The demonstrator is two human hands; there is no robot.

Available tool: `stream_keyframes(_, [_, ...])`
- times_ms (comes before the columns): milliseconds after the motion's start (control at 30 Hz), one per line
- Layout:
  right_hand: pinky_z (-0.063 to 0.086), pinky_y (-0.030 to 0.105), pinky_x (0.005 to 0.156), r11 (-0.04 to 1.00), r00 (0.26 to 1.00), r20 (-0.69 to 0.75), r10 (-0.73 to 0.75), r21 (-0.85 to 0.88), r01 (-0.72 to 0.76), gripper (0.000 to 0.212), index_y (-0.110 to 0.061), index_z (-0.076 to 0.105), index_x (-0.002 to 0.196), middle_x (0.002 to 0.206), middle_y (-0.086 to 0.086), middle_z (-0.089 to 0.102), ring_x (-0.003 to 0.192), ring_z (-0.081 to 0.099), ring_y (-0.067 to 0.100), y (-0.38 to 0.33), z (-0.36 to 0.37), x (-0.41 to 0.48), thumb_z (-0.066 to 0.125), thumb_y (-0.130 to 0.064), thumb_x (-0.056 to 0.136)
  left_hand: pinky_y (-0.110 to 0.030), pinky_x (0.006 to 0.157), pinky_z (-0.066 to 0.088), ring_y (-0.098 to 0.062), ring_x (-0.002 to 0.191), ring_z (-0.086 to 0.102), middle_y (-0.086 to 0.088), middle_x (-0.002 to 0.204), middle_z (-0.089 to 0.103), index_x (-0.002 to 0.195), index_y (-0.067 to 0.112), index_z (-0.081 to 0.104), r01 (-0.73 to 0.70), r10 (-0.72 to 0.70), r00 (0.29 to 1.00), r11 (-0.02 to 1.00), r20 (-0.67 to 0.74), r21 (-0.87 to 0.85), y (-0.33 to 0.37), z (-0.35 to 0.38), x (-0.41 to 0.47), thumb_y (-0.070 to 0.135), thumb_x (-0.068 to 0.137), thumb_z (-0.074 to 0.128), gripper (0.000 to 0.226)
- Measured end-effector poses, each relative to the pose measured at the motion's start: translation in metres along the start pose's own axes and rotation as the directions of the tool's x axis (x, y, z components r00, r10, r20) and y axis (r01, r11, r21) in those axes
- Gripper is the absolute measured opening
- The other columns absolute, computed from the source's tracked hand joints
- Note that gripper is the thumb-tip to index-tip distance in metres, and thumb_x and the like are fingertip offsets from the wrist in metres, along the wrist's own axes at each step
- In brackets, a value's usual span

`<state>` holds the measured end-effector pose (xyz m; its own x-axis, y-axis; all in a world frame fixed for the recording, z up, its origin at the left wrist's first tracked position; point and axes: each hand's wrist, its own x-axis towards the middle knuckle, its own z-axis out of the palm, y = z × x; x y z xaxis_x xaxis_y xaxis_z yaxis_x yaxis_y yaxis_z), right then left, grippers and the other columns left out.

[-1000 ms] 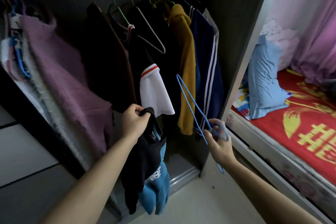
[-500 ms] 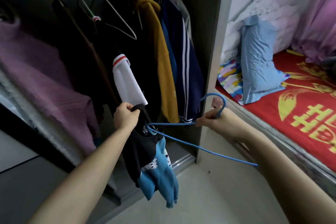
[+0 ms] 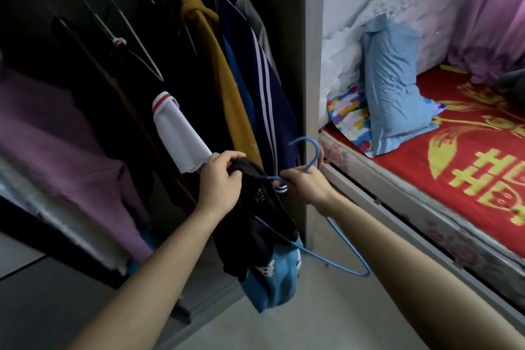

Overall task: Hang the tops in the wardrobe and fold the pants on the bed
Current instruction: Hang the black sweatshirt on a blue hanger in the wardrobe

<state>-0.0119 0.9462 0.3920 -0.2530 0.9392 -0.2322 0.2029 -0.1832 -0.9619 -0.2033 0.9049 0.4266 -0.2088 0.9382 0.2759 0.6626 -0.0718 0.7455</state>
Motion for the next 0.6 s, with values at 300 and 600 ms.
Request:
stream_keyframes(300, [0.033,0.025,0.043,0.959,0.954,0.096,-0.284,0.011,0.284,0.041,0.003,0.074,0.088,0.051,0.011,0.051,0.043,0.039,0.014,-0.041,-0.001,0.000,0.055,-0.032,0.096,-0.043,0.076,0.039,-0.034,0.078,0.055,0.010,0.068,0.048,0.074,0.030,0.038,-0.252,0.206,0.967,0.864,0.151,0.436,-0.001,-0.019,0.011,0.022,0.089,0.041,0.017])
stream_keyframes(600, [0.048,0.032,0.066,0.787,0.870,0.026,-0.492,-0.413,0.458,0.051,-0.031,0.062,0.076,0.063,0.001,0.059,0.061,0.057,0.008,-0.008,-0.032,0.009,0.030,-0.060,0.102,-0.043,0.075,0.038,-0.045,0.088,0.059,-0.021,0.087,0.068,0.098,0.007,0.056,-0.055,0.086,0.995,0.896,-0.052,0.442,-0.014,-0.029,0.030,0.012,0.093,0.046,0.011])
